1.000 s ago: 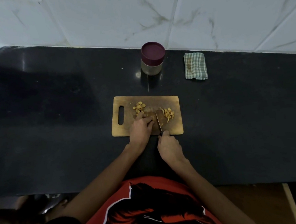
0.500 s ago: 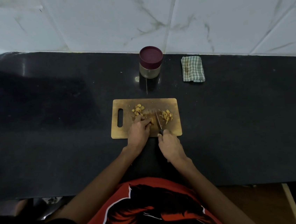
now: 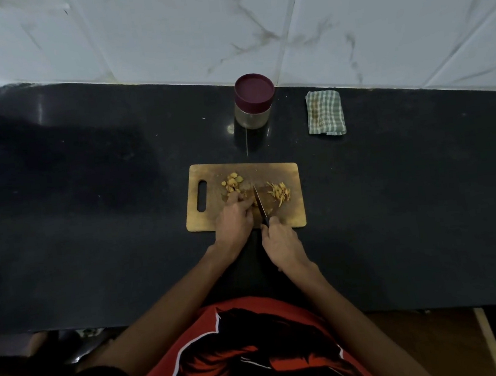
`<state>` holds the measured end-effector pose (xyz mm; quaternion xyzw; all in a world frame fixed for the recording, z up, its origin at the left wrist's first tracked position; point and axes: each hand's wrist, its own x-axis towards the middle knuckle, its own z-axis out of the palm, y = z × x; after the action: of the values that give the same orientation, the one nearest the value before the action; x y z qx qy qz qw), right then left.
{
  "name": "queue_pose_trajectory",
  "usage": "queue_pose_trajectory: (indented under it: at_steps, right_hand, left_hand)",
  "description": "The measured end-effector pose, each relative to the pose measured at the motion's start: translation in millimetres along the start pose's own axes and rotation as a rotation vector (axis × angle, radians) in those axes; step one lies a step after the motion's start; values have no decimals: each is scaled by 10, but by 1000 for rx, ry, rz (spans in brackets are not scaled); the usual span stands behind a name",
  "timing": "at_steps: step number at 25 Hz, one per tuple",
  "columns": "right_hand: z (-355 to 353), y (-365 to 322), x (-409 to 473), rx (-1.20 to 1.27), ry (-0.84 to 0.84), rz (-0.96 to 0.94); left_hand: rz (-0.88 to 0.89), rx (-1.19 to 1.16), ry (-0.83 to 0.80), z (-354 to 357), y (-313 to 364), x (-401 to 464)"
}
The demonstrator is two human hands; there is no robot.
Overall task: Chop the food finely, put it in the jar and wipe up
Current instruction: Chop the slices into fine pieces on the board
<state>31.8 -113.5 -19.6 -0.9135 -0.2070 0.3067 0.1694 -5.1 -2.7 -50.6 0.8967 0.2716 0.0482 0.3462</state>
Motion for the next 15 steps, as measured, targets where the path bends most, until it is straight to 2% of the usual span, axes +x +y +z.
queue_pose_trajectory:
  at_steps: [11,15]
  right_hand:
    - [50,17,-69,-56,-54,44]
    - [73,53,-113,-53,-20,42]
  left_hand:
    - [-4,97,-34,-19,53,4]
    - [-10,115,-27,-26,66,-7]
